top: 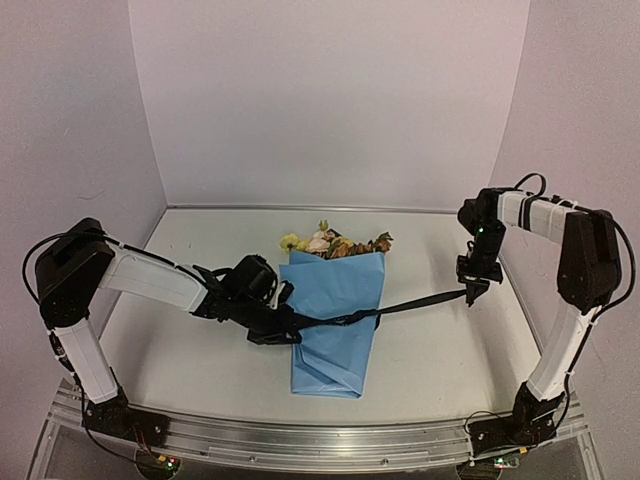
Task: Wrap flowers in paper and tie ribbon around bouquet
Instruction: Cross the ribbon over the folded bouquet.
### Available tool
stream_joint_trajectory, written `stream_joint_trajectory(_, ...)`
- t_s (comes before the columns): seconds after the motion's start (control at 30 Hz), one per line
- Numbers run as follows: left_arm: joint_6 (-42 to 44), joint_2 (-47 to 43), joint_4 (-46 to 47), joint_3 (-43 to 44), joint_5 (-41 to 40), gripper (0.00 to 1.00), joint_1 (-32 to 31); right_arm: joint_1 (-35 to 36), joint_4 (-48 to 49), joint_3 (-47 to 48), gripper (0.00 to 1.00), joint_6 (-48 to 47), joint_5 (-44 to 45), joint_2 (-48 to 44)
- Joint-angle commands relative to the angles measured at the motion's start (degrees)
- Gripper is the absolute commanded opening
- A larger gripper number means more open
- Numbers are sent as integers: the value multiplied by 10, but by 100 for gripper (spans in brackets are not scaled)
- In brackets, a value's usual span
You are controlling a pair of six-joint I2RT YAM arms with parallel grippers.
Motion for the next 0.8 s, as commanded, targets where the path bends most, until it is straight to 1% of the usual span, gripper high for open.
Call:
stream_joint_trajectory(0.0,-7,-29,-21,-9,-22,0,14,27,-12,-19,0,17,-15,-21)
stream_joint_trajectory(0.07,-15,-35,-20,-19,-19,0,23,36,-12,-23,0,13,2,-29)
stream_joint_trajectory(0.2,-21,-34,-23,-29,-15,0,28,28,-16,-21,0,2,55,-54)
stream_joint_trajectory(0.3,-27,-36,-27,-36,-16,0,31,11,-35,13,0,-4,58,-56)
stream_joint_trajectory(0.47,-33,-43,-34,-37,-24,0,33,5,-60,64,0,-12,58,-43)
stream_joint_trajectory(0.53,-34,-45,-34,-39,-23,0,33,5,-67,73,0,-11,46,-33)
stream_joint_trajectory(0.67,-31,-46,-26,-43,-14,1,33,9,-68,43,0,-8,33,-29)
stream_joint_trajectory(0.7,-29,-46,-25,-42,-12,2,33,12,-66,31,0,-8,30,-29)
stream_joint_trajectory(0.77,-25,-49,-19,-43,-6,7,33,24,-56,4,0,-10,24,-31)
